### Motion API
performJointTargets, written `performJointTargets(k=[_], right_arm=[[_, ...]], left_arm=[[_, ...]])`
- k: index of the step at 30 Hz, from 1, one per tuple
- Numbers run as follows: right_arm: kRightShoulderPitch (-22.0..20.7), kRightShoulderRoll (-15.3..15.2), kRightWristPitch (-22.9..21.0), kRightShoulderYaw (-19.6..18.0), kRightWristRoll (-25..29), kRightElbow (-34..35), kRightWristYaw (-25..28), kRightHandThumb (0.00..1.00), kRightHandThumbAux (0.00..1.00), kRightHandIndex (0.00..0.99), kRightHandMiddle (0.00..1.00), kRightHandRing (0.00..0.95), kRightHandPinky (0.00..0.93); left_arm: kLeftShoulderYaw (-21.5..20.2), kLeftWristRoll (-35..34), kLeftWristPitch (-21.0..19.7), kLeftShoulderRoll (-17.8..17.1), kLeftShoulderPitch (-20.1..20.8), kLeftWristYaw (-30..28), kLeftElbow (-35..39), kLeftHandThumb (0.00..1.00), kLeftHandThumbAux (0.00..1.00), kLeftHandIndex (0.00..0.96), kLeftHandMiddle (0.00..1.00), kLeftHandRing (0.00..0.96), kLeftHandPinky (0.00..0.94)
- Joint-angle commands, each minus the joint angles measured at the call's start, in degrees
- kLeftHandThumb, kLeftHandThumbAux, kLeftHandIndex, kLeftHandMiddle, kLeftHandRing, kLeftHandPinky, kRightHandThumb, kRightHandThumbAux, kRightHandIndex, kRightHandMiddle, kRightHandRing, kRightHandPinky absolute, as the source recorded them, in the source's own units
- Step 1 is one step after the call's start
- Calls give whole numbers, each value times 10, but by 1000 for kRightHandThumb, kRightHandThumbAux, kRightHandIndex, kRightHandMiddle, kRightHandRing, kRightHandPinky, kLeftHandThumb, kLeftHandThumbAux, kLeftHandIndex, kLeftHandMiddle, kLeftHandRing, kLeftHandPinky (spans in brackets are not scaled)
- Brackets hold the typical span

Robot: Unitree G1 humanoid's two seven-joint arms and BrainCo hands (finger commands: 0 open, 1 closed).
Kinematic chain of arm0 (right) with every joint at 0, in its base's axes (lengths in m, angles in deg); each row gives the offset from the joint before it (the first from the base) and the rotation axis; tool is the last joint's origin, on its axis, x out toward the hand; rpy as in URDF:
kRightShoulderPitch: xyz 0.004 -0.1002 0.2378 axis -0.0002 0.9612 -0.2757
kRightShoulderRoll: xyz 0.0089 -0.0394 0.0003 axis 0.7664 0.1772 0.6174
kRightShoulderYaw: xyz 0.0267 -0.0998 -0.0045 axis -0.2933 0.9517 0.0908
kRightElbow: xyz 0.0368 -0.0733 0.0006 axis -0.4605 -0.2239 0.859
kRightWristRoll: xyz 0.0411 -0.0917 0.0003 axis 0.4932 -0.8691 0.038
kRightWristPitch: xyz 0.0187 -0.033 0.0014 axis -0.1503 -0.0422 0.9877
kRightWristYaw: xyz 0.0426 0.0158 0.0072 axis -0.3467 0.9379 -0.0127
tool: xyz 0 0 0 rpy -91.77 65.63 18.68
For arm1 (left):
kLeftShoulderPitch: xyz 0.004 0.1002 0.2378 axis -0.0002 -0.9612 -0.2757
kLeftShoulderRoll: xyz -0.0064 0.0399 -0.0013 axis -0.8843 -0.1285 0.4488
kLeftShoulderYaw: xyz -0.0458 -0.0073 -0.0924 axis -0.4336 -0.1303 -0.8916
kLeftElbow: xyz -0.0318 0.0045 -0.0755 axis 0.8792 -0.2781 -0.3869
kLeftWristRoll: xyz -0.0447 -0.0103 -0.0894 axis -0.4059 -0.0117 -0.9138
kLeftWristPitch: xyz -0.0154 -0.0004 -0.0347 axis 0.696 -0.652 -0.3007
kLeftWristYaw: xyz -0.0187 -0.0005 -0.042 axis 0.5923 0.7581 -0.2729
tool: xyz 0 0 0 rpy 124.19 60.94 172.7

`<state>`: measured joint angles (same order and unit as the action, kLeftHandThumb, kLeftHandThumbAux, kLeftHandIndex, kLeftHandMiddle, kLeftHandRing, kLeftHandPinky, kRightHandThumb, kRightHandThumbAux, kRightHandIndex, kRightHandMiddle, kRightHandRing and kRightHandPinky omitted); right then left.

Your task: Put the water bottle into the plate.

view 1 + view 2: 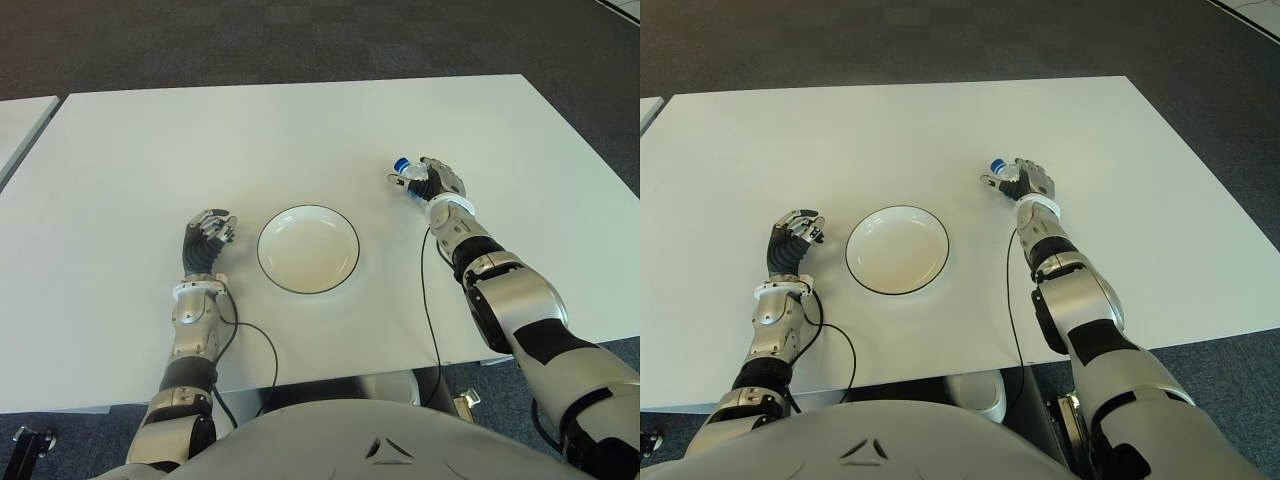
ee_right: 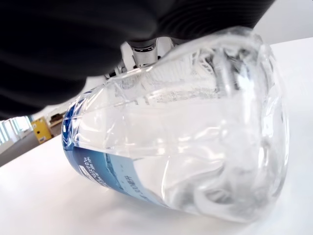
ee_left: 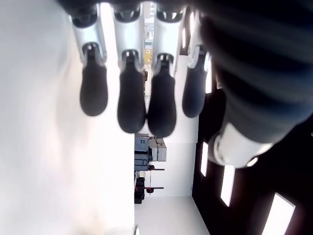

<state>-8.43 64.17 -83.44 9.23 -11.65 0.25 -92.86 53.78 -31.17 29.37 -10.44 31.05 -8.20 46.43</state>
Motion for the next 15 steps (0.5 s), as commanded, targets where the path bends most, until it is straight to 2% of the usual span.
performJointTargets(k=[1,7,15], right_arm=[[10,17,-35,-3,15,-19,24,564,327,0,0,0,0],[19,24,-58,-14,28,-25,38,446,502,0,0,0,0],[41,25,-65,-29,45,-30,39,420,602,0,0,0,0]], left_arm=[[2,6,-12,5,-15,7,-14,710,711,437,659,634,607],[1,1,-18,7,-18,4,-7,709,711,437,662,635,607],[2,4,-25,6,-21,9,-3,709,710,437,676,651,633]])
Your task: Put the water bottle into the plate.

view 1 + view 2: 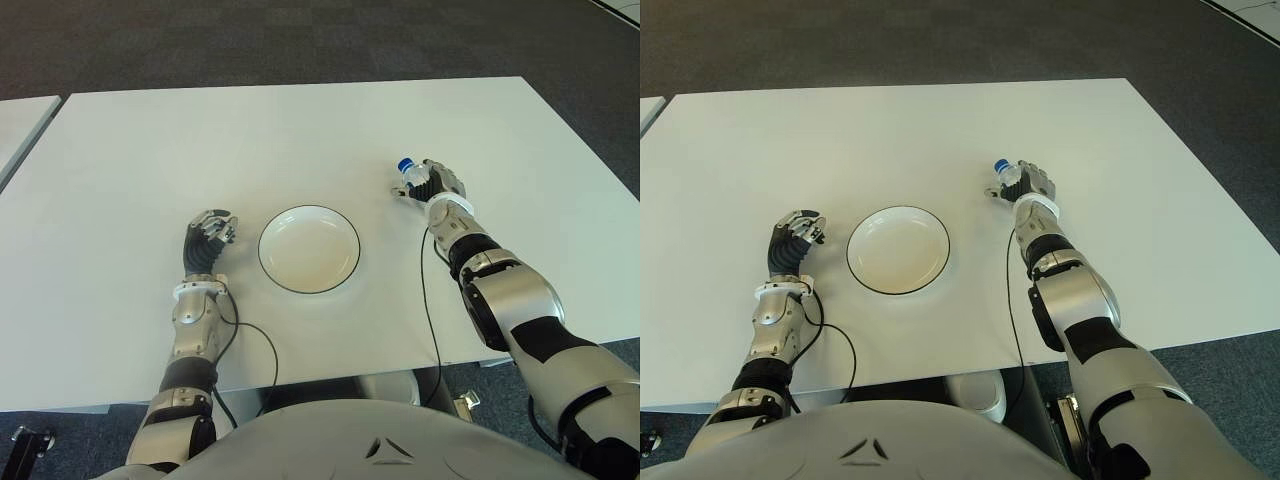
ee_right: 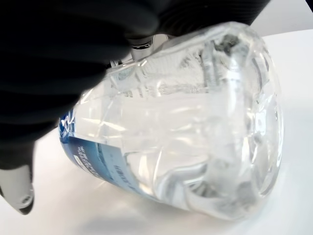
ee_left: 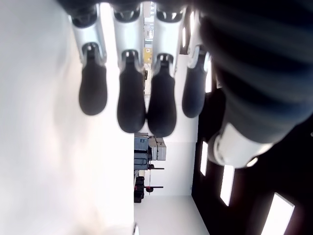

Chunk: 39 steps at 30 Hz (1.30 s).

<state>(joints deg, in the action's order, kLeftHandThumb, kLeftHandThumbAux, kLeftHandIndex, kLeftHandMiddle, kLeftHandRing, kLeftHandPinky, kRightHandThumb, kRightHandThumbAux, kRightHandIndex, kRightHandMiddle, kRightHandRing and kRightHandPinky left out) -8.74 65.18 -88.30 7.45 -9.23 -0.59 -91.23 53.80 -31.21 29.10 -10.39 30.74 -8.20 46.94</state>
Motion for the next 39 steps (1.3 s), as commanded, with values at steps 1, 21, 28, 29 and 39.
performJointTargets(k=[1,21,28,29,39], right_arm=[[46,15,-18,-15,24,-22,22,421,606,0,0,0,0],[61,15,-48,-29,29,-26,-7,373,634,0,0,0,0],[62,15,-56,-14,15,-28,-2,363,651,0,0,2,88],[62,15,-58,-11,13,-28,0,363,654,0,0,3,95],[77,7,-44,-10,17,-29,-6,351,683,17,66,88,218]], left_arm=[[2,8,-21,4,-17,12,-9,709,710,437,677,652,634],[-1,5,-30,4,-17,14,-6,709,711,436,672,645,619],[1,10,-24,3,-17,15,-7,709,711,437,680,656,633],[1,10,-22,3,-17,14,-8,709,711,437,681,656,633],[-1,7,-18,3,-17,13,-13,709,712,436,672,647,616]])
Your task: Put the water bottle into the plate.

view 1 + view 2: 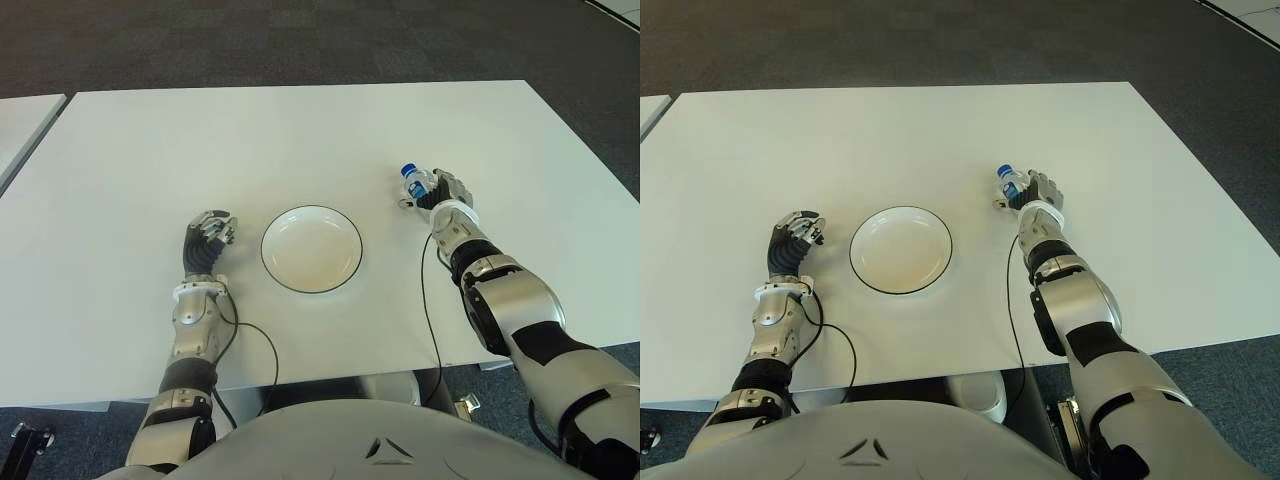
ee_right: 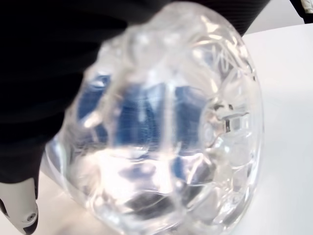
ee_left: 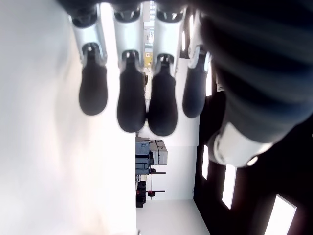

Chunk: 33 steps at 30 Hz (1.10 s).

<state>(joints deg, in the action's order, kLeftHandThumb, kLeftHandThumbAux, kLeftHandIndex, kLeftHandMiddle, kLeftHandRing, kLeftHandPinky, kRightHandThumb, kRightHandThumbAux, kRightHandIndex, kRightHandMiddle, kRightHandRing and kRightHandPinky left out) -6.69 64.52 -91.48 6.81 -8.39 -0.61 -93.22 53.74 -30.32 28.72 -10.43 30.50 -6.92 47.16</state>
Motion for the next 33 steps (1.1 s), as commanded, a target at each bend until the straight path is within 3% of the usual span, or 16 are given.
performJointTargets(k=[1,2,4,5,7,10,17,20,23,33], right_arm=[[52,17,-19,-9,15,-24,3,353,685,23,76,96,227],[48,20,-25,-13,19,-21,-5,365,690,81,129,134,263],[43,24,-28,-21,28,-19,-15,370,692,103,150,148,277],[43,24,-23,-29,35,-19,-20,385,698,198,188,172,293],[44,25,-18,-38,42,-20,-27,568,711,332,261,219,311],[44,28,-16,-43,44,-20,-33,656,716,397,335,297,376],[42,33,-9,-54,49,-19,-52,698,719,429,487,474,537],[43,32,1,-60,53,-18,-60,702,720,436,670,673,725],[42,32,10,-67,59,-17,-64,703,721,438,751,753,799],[27,35,35,-103,91,-9,-90,699,725,438,849,841,859]], left_arm=[[-1,-2,-11,3,-14,0,-18,709,712,436,672,647,619],[-1,-2,-10,3,-14,-1,-19,709,712,437,675,652,631],[0,0,-5,2,-13,0,-23,709,712,437,676,654,636],[0,2,-4,1,-12,0,-26,709,712,437,680,658,644],[1,3,-2,0,-11,-1,-29,710,712,437,686,664,647],[0,-1,-4,1,-11,-4,-30,710,712,438,690,667,646],[-2,-6,-9,4,-11,1,-26,709,712,437,683,658,631],[-2,-5,-6,6,-10,6,-27,709,712,436,674,650,622],[-1,-1,-4,5,-10,9,-29,709,712,437,675,652,631],[-3,-7,-6,7,-9,7,-28,710,711,437,676,650,624]])
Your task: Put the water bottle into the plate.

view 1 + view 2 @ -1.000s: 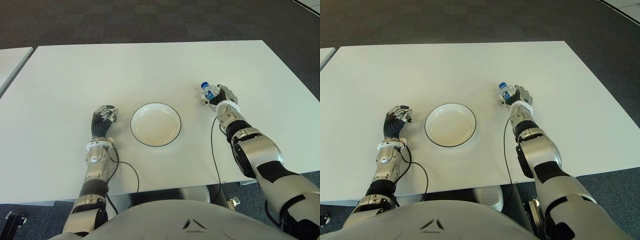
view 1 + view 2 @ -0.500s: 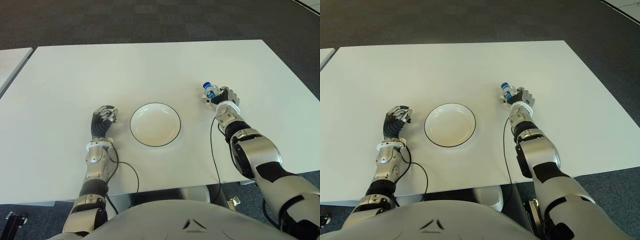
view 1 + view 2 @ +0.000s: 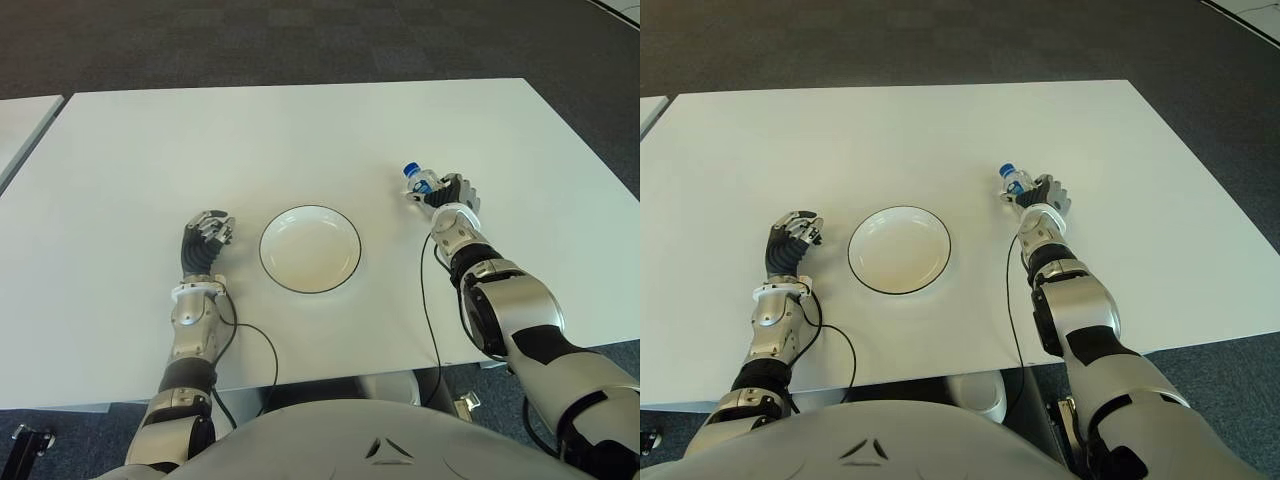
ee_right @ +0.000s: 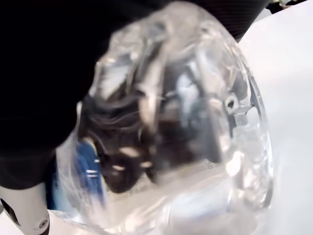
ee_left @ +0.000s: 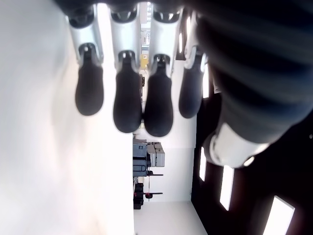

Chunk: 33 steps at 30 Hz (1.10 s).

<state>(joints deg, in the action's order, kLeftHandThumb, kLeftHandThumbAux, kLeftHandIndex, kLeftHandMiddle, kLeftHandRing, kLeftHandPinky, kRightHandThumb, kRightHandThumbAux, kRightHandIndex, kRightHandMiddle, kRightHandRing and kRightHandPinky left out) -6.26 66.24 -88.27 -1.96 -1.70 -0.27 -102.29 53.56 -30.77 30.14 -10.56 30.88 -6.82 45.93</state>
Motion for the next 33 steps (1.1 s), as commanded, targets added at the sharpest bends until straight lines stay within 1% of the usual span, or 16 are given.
performJointTargets(k=[1,8,13,15,21,26,30,33], right_arm=[[23,18,9,-20,28,-12,-4,699,725,438,855,846,861],[17,19,34,-37,47,-7,-25,699,726,438,873,862,863],[11,21,44,-43,54,-5,-41,699,727,437,873,862,861],[5,23,47,-45,55,-3,-49,699,727,438,871,861,858],[-4,29,71,-37,49,8,-96,699,727,438,875,866,866],[-7,28,95,-32,47,14,-112,702,725,439,878,876,877],[-13,28,123,-25,43,30,-121,704,724,439,877,879,882],[-12,28,156,-13,35,51,-132,705,723,440,877,881,885]], left_arm=[[-2,-3,-23,9,-14,7,-13,710,711,436,676,650,625],[1,5,-25,8,-15,12,-11,710,712,436,672,649,625],[4,11,-22,6,-14,15,-13,710,712,437,676,654,629],[2,7,-28,8,-15,16,-10,710,712,437,676,650,621],[0,3,-41,10,-16,20,-2,710,711,437,676,649,623],[1,6,-47,9,-16,24,1,710,711,436,678,652,625],[0,1,-45,10,-15,19,1,710,711,436,677,652,627],[-1,1,-40,11,-14,19,-2,710,711,436,680,657,639]])
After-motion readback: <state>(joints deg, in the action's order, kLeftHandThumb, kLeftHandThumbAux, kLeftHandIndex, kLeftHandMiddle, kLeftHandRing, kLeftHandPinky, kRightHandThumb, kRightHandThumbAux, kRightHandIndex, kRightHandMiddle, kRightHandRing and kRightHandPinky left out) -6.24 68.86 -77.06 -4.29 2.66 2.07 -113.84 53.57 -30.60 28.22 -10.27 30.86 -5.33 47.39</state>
